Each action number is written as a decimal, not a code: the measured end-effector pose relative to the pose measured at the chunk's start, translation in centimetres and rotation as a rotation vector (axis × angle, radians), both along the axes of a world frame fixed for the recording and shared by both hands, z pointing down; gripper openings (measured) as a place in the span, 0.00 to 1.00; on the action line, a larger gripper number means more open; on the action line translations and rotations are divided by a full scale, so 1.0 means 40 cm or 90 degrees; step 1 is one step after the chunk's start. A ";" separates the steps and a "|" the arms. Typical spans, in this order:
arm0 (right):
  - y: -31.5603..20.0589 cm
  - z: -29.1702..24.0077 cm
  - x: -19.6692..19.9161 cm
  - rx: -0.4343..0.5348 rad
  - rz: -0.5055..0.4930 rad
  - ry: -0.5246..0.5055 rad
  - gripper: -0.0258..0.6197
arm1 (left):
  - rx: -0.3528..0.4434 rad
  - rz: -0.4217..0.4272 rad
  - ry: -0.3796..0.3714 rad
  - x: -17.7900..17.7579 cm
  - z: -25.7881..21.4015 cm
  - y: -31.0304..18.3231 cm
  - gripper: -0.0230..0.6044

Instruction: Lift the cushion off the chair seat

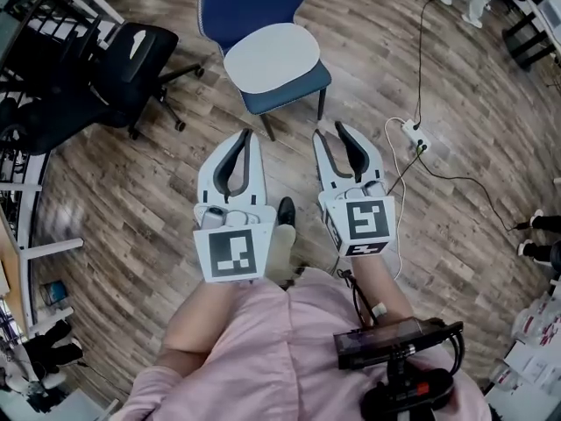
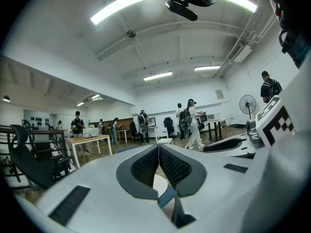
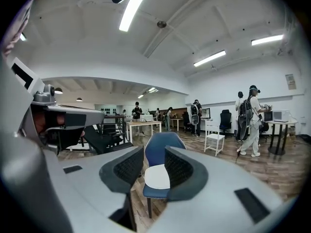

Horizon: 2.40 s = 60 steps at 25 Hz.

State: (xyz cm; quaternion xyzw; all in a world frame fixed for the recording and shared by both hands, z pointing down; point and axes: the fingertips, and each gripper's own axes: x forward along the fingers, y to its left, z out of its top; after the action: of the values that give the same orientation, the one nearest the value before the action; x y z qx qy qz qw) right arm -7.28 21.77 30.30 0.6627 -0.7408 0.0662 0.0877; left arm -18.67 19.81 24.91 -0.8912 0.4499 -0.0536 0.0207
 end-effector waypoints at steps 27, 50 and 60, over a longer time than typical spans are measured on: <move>-0.448 -0.031 0.238 0.017 0.022 0.015 0.22 | 0.017 0.032 -0.005 0.240 0.002 -0.437 0.06; -1.010 -0.011 0.521 -0.005 -0.110 -0.005 0.22 | -0.020 -0.154 -0.042 0.431 0.018 -0.909 0.06; -1.178 0.144 0.498 -0.077 -0.125 -0.007 0.21 | -0.084 -0.154 -0.052 0.411 0.166 -1.092 0.06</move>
State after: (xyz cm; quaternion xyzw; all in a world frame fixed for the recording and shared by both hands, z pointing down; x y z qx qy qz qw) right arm 12.65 -25.37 36.05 0.5800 -0.7973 0.1054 0.1294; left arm -2.21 -23.88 31.56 -0.8269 0.5484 -0.1216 -0.0262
